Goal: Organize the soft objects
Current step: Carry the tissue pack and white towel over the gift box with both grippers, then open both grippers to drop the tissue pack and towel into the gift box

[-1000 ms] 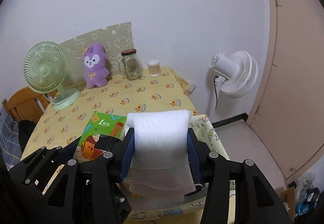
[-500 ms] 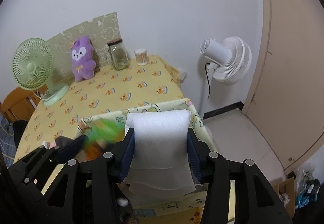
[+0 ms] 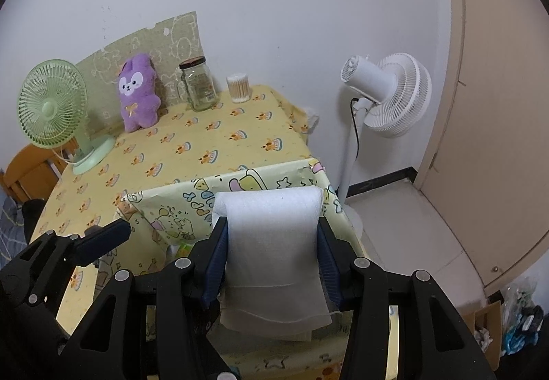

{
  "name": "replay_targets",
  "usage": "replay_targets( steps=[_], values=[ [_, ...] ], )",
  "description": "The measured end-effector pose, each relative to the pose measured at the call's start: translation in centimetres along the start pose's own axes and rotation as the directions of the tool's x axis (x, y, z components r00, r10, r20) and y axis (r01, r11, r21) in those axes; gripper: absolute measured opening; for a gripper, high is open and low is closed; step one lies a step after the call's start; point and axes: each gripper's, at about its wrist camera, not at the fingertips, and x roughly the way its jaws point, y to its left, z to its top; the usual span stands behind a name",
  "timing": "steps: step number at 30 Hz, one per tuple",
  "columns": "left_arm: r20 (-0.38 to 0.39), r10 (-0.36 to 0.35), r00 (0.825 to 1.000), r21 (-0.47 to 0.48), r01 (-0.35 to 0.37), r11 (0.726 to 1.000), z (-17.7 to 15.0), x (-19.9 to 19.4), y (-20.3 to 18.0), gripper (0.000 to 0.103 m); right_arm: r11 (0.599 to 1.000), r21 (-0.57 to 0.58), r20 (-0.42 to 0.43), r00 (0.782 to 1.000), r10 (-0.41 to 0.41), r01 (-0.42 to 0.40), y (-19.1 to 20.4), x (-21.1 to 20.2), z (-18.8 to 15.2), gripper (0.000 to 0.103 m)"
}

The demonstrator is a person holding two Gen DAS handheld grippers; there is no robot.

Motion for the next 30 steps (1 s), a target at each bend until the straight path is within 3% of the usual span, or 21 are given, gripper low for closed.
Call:
replay_targets(
  steps=[10,12,15,30],
  values=[
    [-0.030,-0.009,1.000,-0.010,0.009,1.000,0.5,1.2,0.4,0.083,1.000,-0.003,-0.012,1.000,0.003,-0.003,-0.1,1.5,0.9,0.058],
    [-0.027,-0.028,0.999,-0.010,0.028,1.000,0.5,1.1,0.4,0.083,1.000,0.002,-0.011,1.000,0.006,-0.006,-0.1,1.5,0.9,0.071],
    [-0.023,-0.043,0.999,-0.005,0.043,0.999,0.5,1.0,0.2,0.083,1.000,0.011,0.012,1.000,0.018,-0.018,-0.2,1.1,0.8,0.082],
    [0.012,-0.053,0.999,-0.009,0.053,0.999,0.0,-1.2,0.4,0.083,0.999,-0.029,0.043,0.999,-0.033,0.034,0.7,-1.3,0.8,0.088]
  ],
)
